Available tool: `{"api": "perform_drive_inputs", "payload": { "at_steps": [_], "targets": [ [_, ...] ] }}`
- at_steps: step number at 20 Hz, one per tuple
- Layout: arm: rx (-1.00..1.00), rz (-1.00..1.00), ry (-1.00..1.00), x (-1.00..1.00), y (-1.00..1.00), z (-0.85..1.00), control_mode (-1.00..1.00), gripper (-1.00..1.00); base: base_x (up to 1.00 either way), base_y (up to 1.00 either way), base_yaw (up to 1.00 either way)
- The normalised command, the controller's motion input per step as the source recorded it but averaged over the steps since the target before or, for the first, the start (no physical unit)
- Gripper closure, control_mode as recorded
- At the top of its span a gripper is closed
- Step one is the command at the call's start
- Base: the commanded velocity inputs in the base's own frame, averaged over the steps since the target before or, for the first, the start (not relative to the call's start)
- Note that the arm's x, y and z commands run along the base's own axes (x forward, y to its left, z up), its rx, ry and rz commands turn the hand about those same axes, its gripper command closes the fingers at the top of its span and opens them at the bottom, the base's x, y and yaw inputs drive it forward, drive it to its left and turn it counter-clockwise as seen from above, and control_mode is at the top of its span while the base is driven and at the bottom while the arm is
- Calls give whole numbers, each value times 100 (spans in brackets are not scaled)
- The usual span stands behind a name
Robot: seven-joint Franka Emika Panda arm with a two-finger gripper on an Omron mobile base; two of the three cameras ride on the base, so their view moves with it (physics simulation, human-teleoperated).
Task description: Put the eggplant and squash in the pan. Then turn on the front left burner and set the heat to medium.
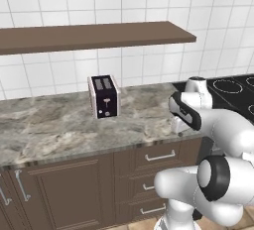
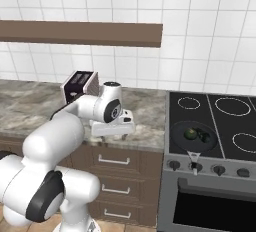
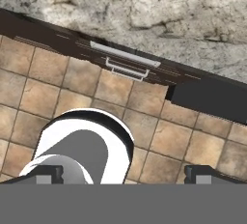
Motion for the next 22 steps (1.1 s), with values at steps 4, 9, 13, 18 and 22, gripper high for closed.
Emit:
{"api": "perform_drive_inputs", "payload": {
  "at_steps": [4, 9, 13, 18, 22],
  "targets": [
    [0, 0, 0, 0, 0, 0, 100, -100, 0, 0, 0],
    [0, 0, 0, 0, 0, 0, 100, -100, 0, 0, 0],
    [0, 0, 0, 0, 0, 0, -100, -100, 0, 0, 0],
    [1, -1, 0, 0, -23, 0, -100, -100, 0, 0, 0],
    [4, 0, 0, 0, -72, 0, -100, -100, 0, 0, 0]
  ]
}}
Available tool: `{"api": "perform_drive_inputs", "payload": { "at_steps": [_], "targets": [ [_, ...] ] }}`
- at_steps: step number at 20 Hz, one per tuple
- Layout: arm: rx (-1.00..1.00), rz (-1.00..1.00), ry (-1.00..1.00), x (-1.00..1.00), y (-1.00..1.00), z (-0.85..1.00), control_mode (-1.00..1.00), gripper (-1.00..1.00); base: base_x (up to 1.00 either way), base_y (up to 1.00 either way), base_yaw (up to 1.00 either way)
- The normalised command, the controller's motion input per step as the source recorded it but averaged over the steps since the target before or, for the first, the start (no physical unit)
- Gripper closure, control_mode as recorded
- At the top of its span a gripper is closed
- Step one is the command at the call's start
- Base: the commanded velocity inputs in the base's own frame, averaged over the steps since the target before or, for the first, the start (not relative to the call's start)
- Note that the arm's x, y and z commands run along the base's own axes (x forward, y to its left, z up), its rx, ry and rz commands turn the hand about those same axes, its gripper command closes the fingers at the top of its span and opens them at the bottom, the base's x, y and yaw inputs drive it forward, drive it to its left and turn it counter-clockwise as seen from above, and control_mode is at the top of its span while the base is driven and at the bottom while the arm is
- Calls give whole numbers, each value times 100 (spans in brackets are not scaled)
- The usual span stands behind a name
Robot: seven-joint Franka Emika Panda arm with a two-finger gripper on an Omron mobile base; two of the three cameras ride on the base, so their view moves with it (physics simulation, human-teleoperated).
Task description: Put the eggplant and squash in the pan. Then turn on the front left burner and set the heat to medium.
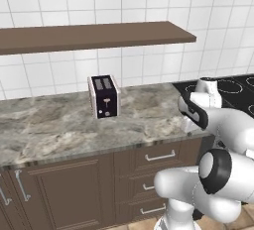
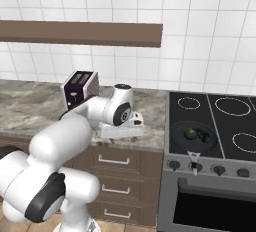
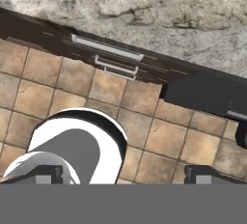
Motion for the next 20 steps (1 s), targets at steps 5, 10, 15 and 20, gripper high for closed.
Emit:
{"api": "perform_drive_inputs", "payload": {
  "at_steps": [5, 10, 15, 20],
  "targets": [
    [0, 0, -1, 1, -76, 0, -100, -100, 0, 0, 0],
    [8, 4, -20, 6, -80, 0, -100, -100, 0, 0, 0],
    [8, 0, -33, -4, -50, 0, -100, -100, 0, 0, 0],
    [10, 0, -43, 0, -34, 0, -100, -100, 0, 0, 0]
  ]
}}
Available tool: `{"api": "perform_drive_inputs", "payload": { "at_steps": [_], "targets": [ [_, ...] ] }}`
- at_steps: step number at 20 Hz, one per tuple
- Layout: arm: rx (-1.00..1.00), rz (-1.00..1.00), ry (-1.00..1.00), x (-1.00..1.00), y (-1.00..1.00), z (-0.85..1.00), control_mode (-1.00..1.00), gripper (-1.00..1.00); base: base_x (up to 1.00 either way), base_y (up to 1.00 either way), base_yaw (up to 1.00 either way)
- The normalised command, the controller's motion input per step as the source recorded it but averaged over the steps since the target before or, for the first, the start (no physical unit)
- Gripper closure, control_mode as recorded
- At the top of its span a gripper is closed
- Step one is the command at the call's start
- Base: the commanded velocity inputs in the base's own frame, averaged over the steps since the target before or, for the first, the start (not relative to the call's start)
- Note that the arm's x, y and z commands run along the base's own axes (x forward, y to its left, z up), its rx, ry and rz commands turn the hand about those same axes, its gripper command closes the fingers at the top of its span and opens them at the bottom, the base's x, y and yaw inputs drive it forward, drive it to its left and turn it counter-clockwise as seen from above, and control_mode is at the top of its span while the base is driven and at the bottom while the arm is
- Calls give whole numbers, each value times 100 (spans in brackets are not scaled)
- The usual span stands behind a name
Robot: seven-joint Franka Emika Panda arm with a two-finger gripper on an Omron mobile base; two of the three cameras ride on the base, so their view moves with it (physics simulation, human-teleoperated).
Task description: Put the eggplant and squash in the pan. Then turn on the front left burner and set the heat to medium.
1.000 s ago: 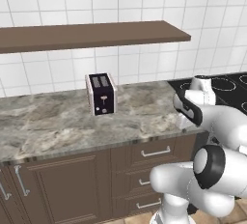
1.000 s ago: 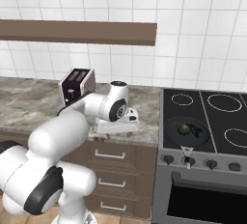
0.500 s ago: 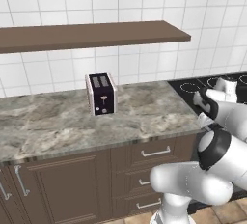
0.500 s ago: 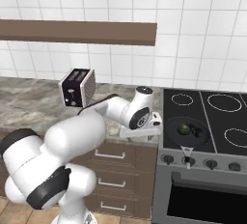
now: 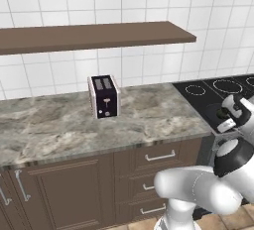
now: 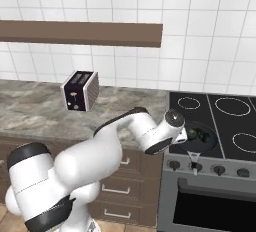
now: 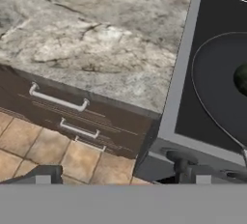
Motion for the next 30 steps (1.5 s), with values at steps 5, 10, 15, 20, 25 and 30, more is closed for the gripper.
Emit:
{"api": "perform_drive_inputs", "payload": {
  "at_steps": [5, 10, 15, 20, 25, 30],
  "targets": [
    [8, 0, -45, 0, -5, 0, -100, -100, 0, 0, 0],
    [7, -1, -44, 0, -7, 0, -100, -100, 0, 0, 0],
    [8, -1, -44, 0, -1, 0, -100, -100, 0, 0, 0],
    [6, 0, -36, -9, 0, 0, -100, -100, 0, 0, 0],
    [2, -1, -5, -4, -8, -1, -100, -100, 0, 0, 0],
    [0, -2, 5, 0, -15, -7, -100, -100, 0, 0, 0]
  ]
}}
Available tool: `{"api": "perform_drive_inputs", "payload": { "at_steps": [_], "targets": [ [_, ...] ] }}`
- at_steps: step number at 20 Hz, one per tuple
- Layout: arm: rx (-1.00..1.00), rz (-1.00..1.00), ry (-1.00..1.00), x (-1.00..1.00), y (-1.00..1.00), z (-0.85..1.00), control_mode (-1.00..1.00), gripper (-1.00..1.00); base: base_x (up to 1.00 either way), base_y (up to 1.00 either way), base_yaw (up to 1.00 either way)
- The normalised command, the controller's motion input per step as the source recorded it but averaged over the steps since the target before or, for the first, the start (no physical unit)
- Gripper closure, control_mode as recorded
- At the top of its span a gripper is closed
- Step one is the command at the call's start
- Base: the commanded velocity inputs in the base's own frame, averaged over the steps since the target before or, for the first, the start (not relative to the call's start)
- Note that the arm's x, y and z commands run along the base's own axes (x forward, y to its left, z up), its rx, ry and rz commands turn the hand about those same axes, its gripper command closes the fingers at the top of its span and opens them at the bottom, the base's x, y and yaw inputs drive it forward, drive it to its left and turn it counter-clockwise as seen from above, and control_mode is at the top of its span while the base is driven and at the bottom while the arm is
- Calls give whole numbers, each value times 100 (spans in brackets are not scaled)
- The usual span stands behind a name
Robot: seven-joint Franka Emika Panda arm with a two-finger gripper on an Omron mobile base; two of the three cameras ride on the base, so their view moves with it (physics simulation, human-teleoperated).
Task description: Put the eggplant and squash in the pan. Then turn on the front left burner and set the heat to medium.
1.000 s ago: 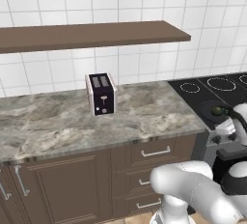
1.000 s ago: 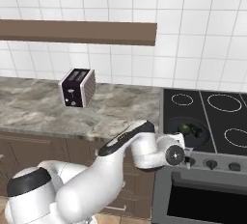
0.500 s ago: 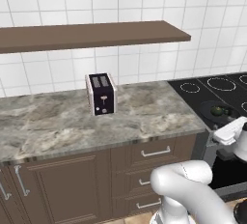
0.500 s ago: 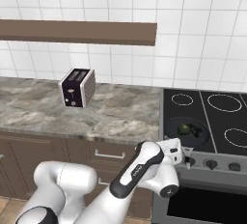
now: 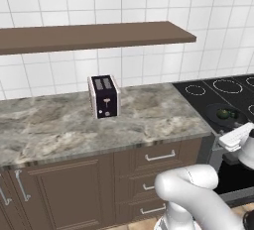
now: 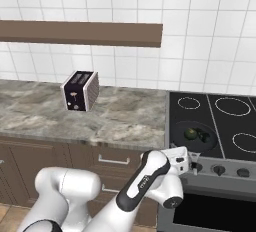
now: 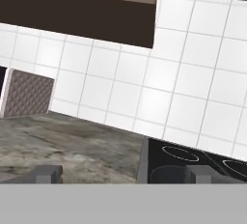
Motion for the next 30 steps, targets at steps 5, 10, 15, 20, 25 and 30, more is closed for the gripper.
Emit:
{"api": "perform_drive_inputs", "payload": {
  "at_steps": [5, 10, 15, 20, 25, 30],
  "targets": [
    [0, -2, 4, 0, -25, -4, -100, -100, 0, 0, 0],
    [0, -5, 0, -14, -13, -27, -100, -100, 0, 0, 0],
    [0, -3, 0, -31, 0, -35, -100, -100, 0, 0, 0],
    [0, 0, 1, -2, 0, -25, -100, -100, 0, 0, 0],
    [0, 0, 0, 0, 0, -20, -100, -100, 0, 0, 0],
    [1, 0, 6, 0, 0, -47, -100, -100, 0, 0, 0]
  ]
}}
